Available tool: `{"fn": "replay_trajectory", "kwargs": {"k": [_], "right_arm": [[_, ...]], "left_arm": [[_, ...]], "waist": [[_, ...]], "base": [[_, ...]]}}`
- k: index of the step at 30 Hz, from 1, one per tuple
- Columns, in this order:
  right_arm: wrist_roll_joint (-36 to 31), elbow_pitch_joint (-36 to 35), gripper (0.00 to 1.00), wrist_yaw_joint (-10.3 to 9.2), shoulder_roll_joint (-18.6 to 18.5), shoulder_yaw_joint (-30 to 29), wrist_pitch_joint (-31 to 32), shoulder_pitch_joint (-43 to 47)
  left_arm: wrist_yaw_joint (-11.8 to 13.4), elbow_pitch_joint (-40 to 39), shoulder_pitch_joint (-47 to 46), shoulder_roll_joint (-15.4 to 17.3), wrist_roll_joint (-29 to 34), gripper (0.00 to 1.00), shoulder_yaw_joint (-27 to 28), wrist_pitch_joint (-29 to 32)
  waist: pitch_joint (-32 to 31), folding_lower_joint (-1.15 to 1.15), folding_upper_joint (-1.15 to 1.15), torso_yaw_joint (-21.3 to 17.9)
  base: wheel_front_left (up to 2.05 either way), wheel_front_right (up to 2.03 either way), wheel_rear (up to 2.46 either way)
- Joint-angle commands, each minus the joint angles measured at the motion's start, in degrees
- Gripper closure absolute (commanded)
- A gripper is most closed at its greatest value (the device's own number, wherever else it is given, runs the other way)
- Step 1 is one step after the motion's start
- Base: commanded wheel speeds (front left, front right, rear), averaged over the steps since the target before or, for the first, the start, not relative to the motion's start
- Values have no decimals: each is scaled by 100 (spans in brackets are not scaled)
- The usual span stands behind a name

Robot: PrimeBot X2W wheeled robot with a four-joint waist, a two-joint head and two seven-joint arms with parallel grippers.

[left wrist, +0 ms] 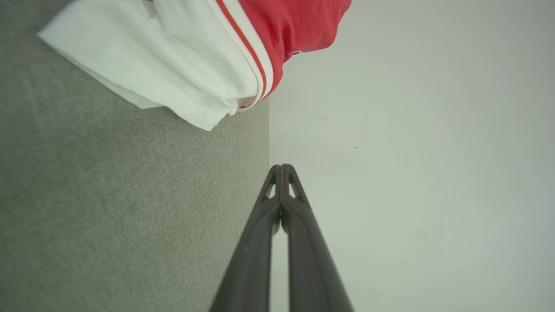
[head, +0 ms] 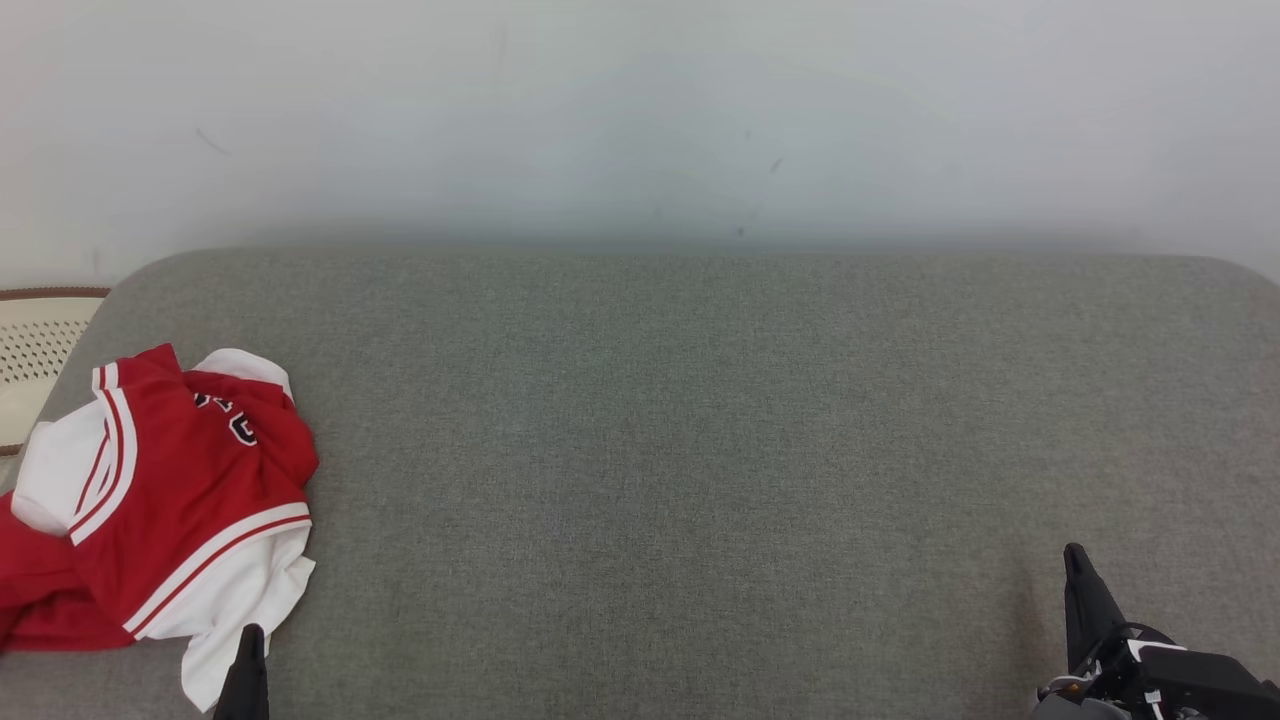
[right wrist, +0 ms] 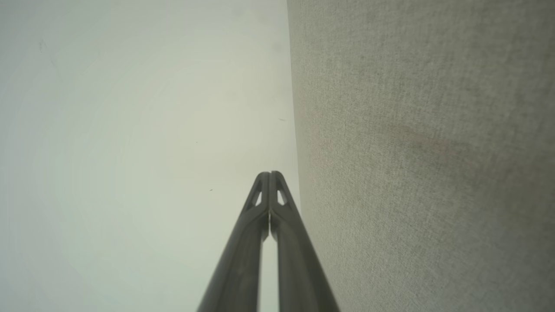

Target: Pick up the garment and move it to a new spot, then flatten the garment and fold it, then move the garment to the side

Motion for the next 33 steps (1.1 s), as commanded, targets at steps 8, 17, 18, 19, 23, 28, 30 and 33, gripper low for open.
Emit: {"fn": "replay_trajectory", "kwargs": {"k": [8,17,18,19,23,28,30,33], "right_arm": [[15,-3,100,2,9,3,3,-44],[15,-3,100,2,9,5,3,-44],[15,-3,100,2,9,5,3,-44],[15,-3,100,2,9,3,3,-44],[15,-3,100,2,9,4,3,-44],[-5,108,0,-1,9,2,-3,93],[-18,153,0,-1,13,13,-14,150],[-88,93,0,-1,-22,82,-90,148]], "left_arm": [[-13,-14,-28,22,-44,100,17,12],[-13,-14,-28,22,-44,100,17,12],[-13,-14,-28,22,-44,100,17,12],[-13,-14,-28,22,-44,100,17,12],[-13,-14,-28,22,-44,100,17,12],[1,99,84,-37,4,0,-17,-9],[1,154,121,-59,16,0,-34,-33],[1,142,117,-49,103,0,-70,-126]], "waist": [[0,0,0,0],[0,0,0,0],[0,0,0,0],[0,0,0,0],[0,0,0,0],[2,0,0,-1],[7,0,0,-1],[9,0,0,-3]], "base": [[0,0,0],[0,0,0],[0,0,0],[0,0,0],[0,0,0],[0,0,0],[0,0,0],[0,0,0]]}}
